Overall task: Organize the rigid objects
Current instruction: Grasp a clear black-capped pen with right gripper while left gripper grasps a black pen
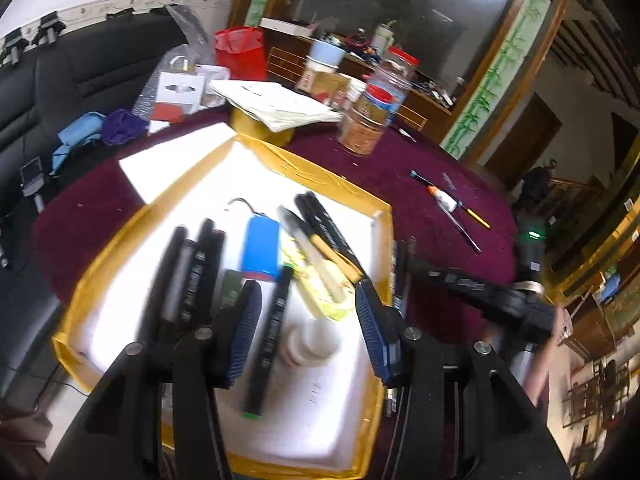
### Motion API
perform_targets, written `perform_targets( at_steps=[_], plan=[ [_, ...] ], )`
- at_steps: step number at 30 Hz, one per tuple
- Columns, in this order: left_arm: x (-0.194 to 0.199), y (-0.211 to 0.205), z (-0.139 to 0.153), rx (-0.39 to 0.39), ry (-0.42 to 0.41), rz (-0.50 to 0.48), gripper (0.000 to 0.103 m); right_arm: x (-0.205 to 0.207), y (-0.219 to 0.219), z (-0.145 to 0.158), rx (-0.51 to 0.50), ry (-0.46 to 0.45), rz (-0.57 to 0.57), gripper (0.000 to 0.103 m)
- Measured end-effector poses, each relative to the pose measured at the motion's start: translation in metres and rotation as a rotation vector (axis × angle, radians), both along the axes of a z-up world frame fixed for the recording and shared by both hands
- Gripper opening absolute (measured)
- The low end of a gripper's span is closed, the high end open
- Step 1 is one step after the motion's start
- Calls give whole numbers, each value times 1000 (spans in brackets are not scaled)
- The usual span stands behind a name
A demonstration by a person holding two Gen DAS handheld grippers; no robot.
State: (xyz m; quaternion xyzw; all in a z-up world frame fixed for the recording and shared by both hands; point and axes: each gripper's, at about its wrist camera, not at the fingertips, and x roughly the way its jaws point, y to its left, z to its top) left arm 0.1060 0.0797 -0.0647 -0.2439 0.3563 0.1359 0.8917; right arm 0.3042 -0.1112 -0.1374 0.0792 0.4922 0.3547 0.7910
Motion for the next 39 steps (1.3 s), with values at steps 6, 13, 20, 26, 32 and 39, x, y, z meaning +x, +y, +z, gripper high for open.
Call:
perform_targets(
  at_steps=[6,13,20,26,32,39],
  plan=[
    [2,-8,-6,-14,7,-34,47,-8,11,-7,-111,-52,-7,12],
    [-3,-2,-9,-53,-17,-44,47,-14,31,0,-287,-144,-40,12],
    [-3,-1,-15,-71,-4,-45,47,-1,52,-7,-389,-149,-55,16],
    [2,-18,-7,-37,-2,-85,47,-2,12,-1,-302,-56,-28,7],
    [46,-54,-1,-67,42,-227,47,8,-55,-9,-259,-73,-45,7],
    [159,-102,-10,15,249,-406,47,13,-71,-14,-134,-45,-53,7]
  ],
)
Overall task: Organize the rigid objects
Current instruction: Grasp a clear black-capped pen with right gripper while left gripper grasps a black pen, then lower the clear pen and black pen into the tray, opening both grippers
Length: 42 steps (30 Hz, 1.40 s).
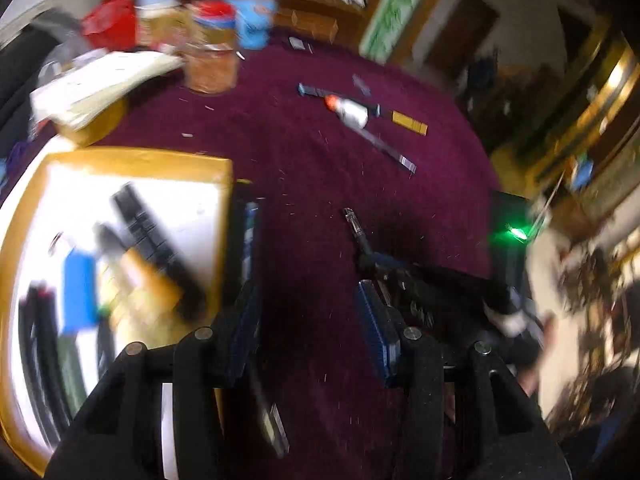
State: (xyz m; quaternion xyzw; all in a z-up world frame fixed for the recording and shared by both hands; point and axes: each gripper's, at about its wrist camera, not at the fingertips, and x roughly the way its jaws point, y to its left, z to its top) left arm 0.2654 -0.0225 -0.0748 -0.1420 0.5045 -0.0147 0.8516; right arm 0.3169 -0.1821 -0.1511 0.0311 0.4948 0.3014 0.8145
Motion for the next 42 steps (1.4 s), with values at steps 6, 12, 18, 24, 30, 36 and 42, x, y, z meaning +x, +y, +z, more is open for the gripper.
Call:
perform_targets(
  at_steps=[6,12,18,24,30,36,42],
  plan=[
    [47,-18,-40,143,150,-19,44,2,-8,1,27,28,-27,7],
    [59,-10,-62,196,246,54,38,1,-11,1,31,41,-44,7],
    [50,-23,-63,238,250,7,31,3,-11,-1,26,47,-46,7],
    [36,-28,-73,223,244,-6,21,2,-10,-1,22,46,-49,7],
    [6,-45,-58,335,125,24,7,2,-10,-1,29,45,-43,7],
    [-41,-58,-29,377,-43,73,6,-9,-7,13,110,-20,17,7],
    [-79,-43,-1,352,-129,144,6,-20,-2,21,147,-77,53,7]
  ],
)
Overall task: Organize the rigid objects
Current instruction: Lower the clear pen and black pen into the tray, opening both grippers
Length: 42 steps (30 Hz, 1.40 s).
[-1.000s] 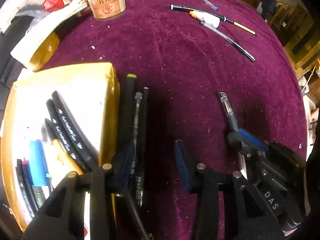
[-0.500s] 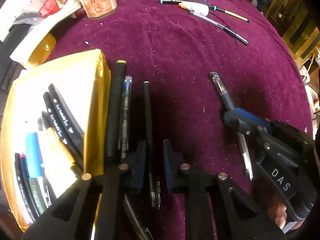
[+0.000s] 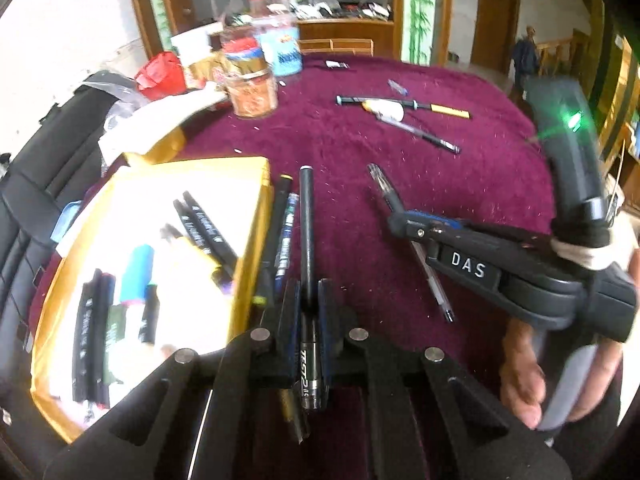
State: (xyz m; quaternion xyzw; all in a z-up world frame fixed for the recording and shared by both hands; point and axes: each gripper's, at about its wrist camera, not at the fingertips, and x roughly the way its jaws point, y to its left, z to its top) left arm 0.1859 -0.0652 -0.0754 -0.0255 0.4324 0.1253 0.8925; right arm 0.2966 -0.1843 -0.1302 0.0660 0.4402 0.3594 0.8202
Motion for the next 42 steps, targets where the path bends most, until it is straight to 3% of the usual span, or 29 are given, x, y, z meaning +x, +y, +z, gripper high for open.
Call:
perform_targets(
  at_steps=[7,10,14,18,25,32,42],
  plan=[
    [-49,51,41,40,-98,151,6,-9,3,5,31,-47,34,8],
    [-65,79,44,40,-108,216,6,-14,7,7,35,-74,53,8],
    [-76,114,29,14,-93,288,6,-25,12,13,50,-116,91,8],
    [-82,140,7,-10,-61,332,6,-37,28,25,60,-83,113,8],
    [-86,169,-20,-37,-17,383,6,-75,100,54,28,-163,294,8],
    [-83,186,-39,-62,3,398,6,-56,152,32,25,-123,305,8],
    [-75,190,-48,-23,21,395,6,-55,168,10,20,-92,315,8]
  ],
)
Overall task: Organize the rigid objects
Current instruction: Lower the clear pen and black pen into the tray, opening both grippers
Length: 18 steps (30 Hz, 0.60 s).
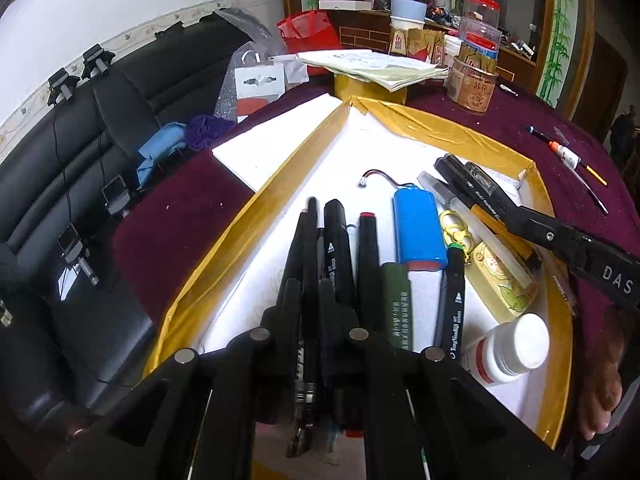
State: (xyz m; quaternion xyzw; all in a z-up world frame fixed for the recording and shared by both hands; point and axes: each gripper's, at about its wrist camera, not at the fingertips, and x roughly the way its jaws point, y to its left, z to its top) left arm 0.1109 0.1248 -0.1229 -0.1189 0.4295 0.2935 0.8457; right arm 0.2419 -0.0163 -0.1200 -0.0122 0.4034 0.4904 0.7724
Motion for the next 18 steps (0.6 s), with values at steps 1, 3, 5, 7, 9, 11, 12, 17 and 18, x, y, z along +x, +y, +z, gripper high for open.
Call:
perform_targets(
  at_steps=[1,3,5,7,9,11,12,17,18],
  plan=[
    [1,2,-2,-12,3,-1,6,0,0,-1,-1,1,0,8],
    [1,2,-2,-20,-2,-1,6,0,1,-2,-6,-2,-2,8],
    [2,3,-2,-20,-5,2,7,0,1,-4,-5,11,-5,9],
    [2,4,-2,-18,-4,-2,9,2,0,-4,18,36,-3,9],
    [0,6,0,-34,-13,0,14,3,-3,-2,50,54,3,11],
    [-9,10,6,-61,-59,12,32,5,-8,2,84,55,-8,20],
    [-13,11,10,-71,-83,14,41,6,-12,4,103,57,-17,28],
    [-30,-1,30,-58,-164,-28,58,13,-36,15,167,71,-60,33],
    [-32,-4,34,-60,-179,-38,58,15,-42,17,166,81,-78,33]
  ],
)
